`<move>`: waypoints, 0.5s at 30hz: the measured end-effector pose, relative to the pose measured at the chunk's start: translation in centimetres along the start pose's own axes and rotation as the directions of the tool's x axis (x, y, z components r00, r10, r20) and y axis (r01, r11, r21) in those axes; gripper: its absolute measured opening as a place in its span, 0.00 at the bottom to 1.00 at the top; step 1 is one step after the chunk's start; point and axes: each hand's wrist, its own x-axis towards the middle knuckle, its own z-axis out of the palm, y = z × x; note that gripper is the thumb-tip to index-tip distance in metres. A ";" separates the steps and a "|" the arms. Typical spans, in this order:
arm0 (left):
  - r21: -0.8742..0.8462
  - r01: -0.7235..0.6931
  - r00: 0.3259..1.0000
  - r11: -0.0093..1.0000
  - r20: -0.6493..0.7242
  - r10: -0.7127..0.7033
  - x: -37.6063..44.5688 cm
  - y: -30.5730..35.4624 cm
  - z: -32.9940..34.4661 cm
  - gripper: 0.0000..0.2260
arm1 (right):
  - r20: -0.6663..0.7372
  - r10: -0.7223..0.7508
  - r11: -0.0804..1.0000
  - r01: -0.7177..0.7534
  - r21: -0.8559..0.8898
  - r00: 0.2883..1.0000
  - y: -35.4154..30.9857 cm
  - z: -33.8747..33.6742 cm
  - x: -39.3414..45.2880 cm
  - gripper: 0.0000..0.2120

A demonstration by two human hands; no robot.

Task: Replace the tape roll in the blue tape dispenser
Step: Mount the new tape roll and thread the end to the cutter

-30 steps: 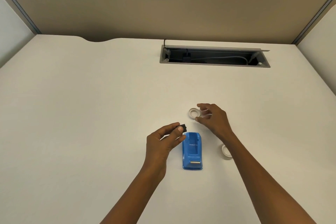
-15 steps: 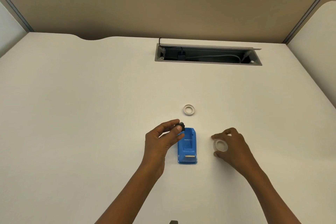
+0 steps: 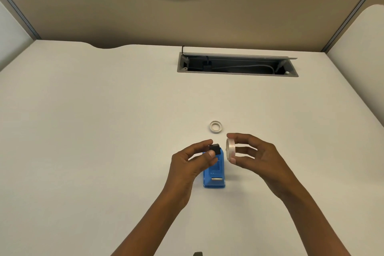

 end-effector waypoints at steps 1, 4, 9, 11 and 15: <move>-0.001 0.000 1.000 1.000 -0.003 0.000 0.0 0.1 0.0 0.13 | 0.011 -0.006 1.000 0.006 0.008 1.000 -0.1 0.2 0.1 0.22; -0.001 -0.006 1.000 1.000 0.001 0.006 0.0 0.3 0.1 0.15 | 0.055 -0.009 0.999 0.007 0.031 0.998 -0.1 0.8 0.2 0.22; 0.009 -0.001 1.000 1.000 -0.005 0.001 -0.1 0.4 -0.1 0.16 | 0.076 -0.025 0.999 0.021 0.045 0.997 0.0 1.1 0.2 0.22; 0.020 0.004 1.000 1.000 -0.018 -0.004 -0.1 0.3 -0.1 0.16 | 0.084 -0.038 0.998 0.034 0.051 0.996 0.0 1.1 0.2 0.22; 0.042 0.005 1.000 0.999 -0.020 -0.005 -0.2 0.2 0.1 0.11 | 0.078 -0.051 0.998 0.048 0.048 0.996 0.0 0.9 0.1 0.22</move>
